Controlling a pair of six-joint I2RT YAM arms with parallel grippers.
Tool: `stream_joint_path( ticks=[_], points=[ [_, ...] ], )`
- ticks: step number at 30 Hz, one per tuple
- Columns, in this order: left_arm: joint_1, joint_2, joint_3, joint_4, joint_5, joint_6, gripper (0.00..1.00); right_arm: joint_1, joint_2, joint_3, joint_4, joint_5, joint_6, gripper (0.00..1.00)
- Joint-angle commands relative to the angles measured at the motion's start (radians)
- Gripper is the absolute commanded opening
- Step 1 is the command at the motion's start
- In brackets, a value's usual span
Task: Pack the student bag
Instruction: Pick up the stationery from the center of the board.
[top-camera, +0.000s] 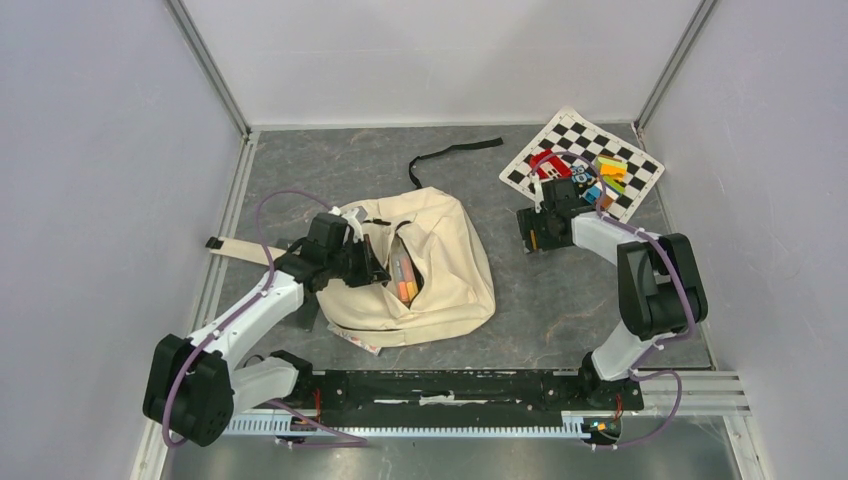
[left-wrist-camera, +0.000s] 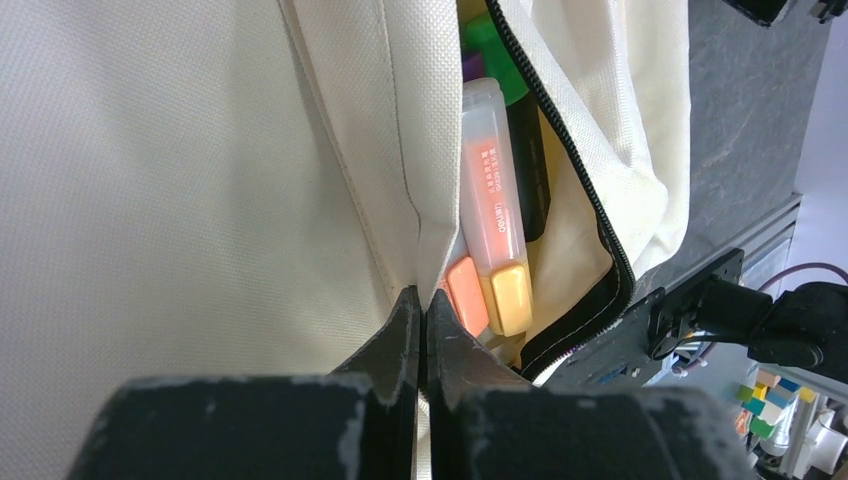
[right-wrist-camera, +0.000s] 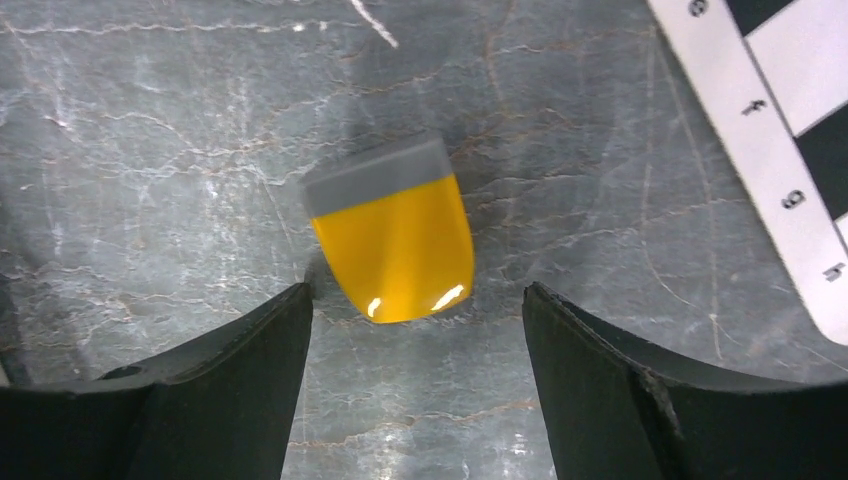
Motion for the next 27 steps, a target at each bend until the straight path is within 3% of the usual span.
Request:
stream_joint_path(
  ticks=[1, 16, 23, 25, 27],
  points=[
    [0.001, -0.006, 0.033, 0.021, 0.065, 0.055, 0.02, 0.003, 0.018, 0.056, 0.030, -0.041, -0.052, 0.80],
    [0.011, 0.002, 0.062, -0.002, 0.063, 0.093, 0.02, 0.003, 0.111, 0.137, 0.005, -0.042, -0.111, 0.62],
    [0.017, 0.004, 0.100, -0.043, 0.039, 0.135, 0.02, 0.003, 0.092, 0.122, -0.015, -0.041, -0.102, 0.35],
    [0.017, 0.005, 0.098, -0.040, 0.044, 0.136, 0.02, 0.003, 0.076, 0.125, -0.036, -0.036, -0.093, 0.20],
    [0.017, 0.008, 0.092, -0.039, 0.045, 0.137, 0.02, 0.003, 0.049, 0.129, -0.061, -0.033, -0.084, 0.12]
  ],
)
